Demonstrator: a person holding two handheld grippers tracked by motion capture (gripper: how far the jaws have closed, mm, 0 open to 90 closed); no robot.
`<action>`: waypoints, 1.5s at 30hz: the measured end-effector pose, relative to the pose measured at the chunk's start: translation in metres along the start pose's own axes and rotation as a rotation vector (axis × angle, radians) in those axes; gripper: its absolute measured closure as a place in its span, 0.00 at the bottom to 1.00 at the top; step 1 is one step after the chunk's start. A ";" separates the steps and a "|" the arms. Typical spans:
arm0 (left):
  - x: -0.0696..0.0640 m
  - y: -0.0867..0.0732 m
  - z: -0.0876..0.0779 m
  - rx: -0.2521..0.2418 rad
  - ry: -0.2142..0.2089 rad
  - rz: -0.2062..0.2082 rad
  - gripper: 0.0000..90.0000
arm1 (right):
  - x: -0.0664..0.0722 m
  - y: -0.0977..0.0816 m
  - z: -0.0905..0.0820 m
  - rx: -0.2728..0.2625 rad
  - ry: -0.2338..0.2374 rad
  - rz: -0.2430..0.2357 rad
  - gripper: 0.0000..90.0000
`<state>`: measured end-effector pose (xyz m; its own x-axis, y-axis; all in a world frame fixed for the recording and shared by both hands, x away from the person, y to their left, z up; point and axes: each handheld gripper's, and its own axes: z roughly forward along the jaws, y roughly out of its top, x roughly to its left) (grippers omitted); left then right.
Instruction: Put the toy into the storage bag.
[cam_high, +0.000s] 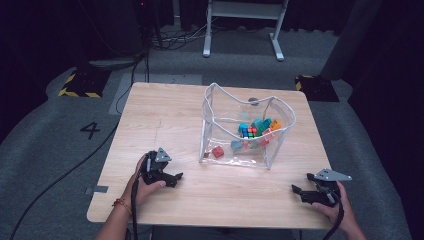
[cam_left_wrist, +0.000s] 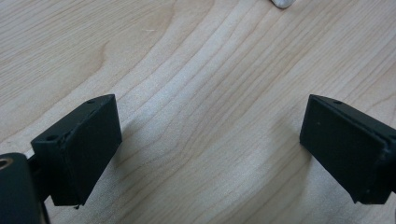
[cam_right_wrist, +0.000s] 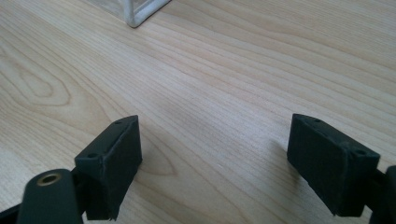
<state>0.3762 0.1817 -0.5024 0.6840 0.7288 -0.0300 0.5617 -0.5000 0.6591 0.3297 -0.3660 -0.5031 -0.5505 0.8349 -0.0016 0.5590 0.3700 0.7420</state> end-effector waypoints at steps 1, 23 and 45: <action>0.000 0.000 0.000 0.000 0.000 0.000 0.06 | 0.000 0.000 -0.001 0.006 -0.001 -0.003 0.20; 0.000 0.000 0.000 0.000 0.000 -0.001 0.06 | -0.001 0.000 -0.001 0.005 -0.004 -0.007 0.20; 0.000 0.000 0.000 0.003 0.000 -0.003 0.06 | -0.001 0.000 0.000 0.001 0.004 -0.007 0.20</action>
<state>0.3764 0.1814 -0.5023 0.6826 0.7301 -0.0319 0.5651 -0.4997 0.6565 0.3298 -0.3669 -0.5030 -0.5564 0.8309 -0.0039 0.5563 0.3760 0.7410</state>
